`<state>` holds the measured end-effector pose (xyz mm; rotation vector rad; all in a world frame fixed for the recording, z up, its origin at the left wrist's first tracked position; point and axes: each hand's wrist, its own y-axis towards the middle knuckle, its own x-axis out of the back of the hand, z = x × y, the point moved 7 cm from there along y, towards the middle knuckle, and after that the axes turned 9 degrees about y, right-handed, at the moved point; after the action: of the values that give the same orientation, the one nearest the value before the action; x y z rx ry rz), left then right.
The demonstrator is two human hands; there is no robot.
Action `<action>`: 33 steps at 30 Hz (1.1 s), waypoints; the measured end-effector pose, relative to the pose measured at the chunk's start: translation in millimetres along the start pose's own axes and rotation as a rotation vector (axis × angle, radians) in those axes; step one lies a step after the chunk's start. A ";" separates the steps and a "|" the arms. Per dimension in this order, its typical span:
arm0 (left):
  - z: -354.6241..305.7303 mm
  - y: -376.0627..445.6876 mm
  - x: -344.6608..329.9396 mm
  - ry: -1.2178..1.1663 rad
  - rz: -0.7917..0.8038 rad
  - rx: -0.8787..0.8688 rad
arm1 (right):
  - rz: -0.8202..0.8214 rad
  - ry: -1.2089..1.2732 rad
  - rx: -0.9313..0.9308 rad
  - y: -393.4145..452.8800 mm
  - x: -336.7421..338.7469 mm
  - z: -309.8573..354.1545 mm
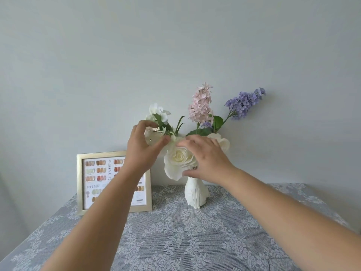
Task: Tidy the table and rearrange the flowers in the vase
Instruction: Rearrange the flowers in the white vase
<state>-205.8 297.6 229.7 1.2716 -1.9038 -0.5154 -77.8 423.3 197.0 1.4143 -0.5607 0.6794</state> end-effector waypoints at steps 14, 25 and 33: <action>12.9 21.0 2.5 -0.024 0.095 0.177 | -0.064 0.398 -0.424 25.4 51.3 -51.4; -27.3 66.1 -21.2 0.087 0.257 0.166 | 0.241 0.225 -0.381 31.1 7.6 -37.9; -33.1 74.4 -29.1 0.199 0.225 0.119 | 0.151 -0.075 -0.213 22.6 -8.1 -25.3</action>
<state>-218.0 357.8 290.5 1.1184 -1.8993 -0.1550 -100.8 448.4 204.7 1.2098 -0.7820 0.6672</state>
